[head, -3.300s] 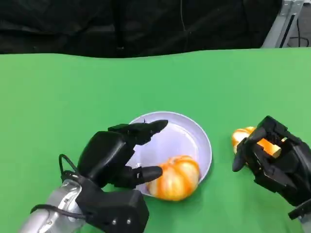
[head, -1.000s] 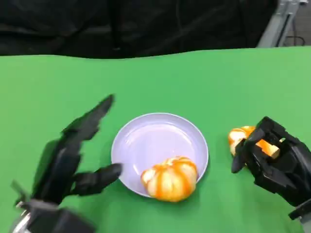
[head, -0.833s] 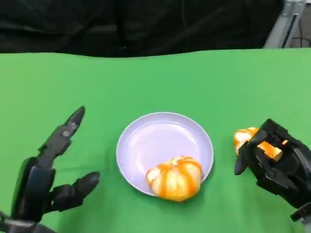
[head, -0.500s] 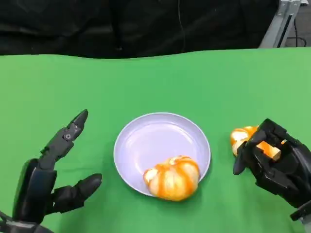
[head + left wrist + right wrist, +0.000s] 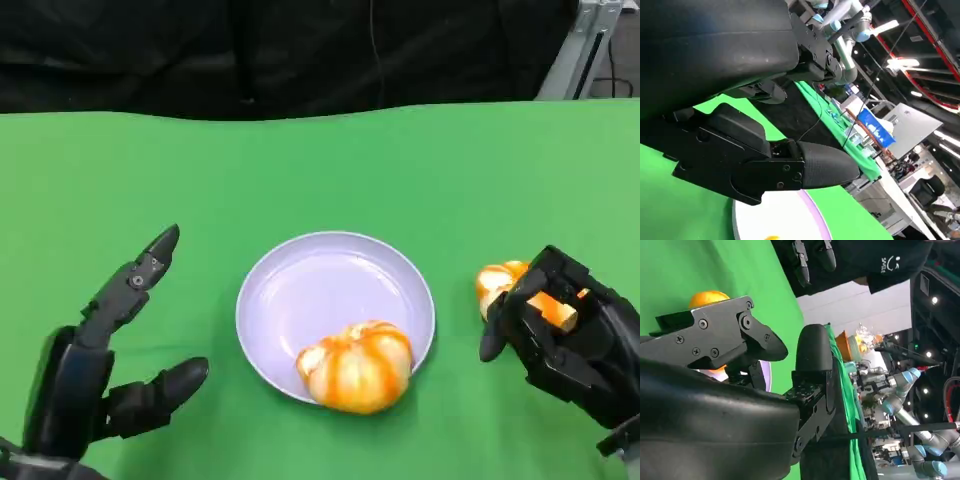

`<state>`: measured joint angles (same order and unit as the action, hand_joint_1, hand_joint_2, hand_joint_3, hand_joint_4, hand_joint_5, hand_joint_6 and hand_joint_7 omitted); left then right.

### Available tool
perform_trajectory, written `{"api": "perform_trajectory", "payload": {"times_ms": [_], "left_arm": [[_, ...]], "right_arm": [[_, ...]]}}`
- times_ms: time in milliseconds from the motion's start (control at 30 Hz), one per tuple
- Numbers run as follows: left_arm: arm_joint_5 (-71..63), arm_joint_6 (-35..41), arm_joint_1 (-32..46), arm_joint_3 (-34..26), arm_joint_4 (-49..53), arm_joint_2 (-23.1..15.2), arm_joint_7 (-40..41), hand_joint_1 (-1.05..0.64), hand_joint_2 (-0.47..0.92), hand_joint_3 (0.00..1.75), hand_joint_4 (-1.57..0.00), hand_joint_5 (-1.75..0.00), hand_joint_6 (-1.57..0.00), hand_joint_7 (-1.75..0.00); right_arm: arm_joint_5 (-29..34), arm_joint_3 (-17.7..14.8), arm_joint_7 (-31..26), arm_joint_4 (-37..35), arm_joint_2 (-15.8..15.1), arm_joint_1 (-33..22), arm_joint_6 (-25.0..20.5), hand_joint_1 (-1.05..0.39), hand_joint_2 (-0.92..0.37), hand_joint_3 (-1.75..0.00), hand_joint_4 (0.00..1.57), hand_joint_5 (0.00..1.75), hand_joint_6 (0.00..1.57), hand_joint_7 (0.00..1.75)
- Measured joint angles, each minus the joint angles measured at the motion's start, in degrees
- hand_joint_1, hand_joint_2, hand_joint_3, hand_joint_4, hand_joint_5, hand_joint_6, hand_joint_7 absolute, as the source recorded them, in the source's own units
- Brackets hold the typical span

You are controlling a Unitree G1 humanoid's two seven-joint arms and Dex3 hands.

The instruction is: Grasp the bread from the table and place it into the plate.

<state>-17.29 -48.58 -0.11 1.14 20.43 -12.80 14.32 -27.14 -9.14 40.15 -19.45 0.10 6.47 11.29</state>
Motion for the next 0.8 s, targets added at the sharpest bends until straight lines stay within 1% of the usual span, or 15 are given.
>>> {"api": "perform_trajectory", "payload": {"times_ms": [133, 167, 367, 800], "left_arm": [[0.0, -0.12, 0.0, -0.16, 0.0, 0.08, -0.04, -0.89, 0.92, 0.55, -0.48, -0.01, -0.34, -0.01], [0.0, -0.13, 0.0, -0.2, 0.0, 0.09, -0.04, -0.84, 0.92, 0.52, -0.51, -0.02, -0.36, -0.01], [8.61, -4.58, 0.28, -0.74, 2.98, 0.08, -5.01, -0.78, 0.92, 0.46, -0.55, -0.02, -0.4, -0.02], [8.42, -5.27, 0.28, -1.34, 2.99, 1.28, -6.38, -0.75, 0.92, 0.42, -0.57, -0.01, -0.44, -0.01]], "right_arm": [[0.0, -0.02, 0.0, -0.02, 0.0, 0.0, 0.0, -0.01, -0.78, -0.9, 0.58, 1.75, 0.48, 1.52], [0.0, -0.02, 0.0, -0.02, 0.0, 0.0, 0.0, -0.02, -0.78, -0.89, 0.59, 1.75, 0.49, 1.51], [-0.03, -1.07, 0.88, -1.4, -0.42, 0.24, 0.0, -0.02, -0.79, -0.86, 0.58, 1.75, 0.5, 1.48], [-0.02, -1.37, 1.45, -1.53, -0.4, 0.33, 0.04, -0.02, -0.8, -0.84, 0.59, 1.75, 0.52, 1.46]]}}
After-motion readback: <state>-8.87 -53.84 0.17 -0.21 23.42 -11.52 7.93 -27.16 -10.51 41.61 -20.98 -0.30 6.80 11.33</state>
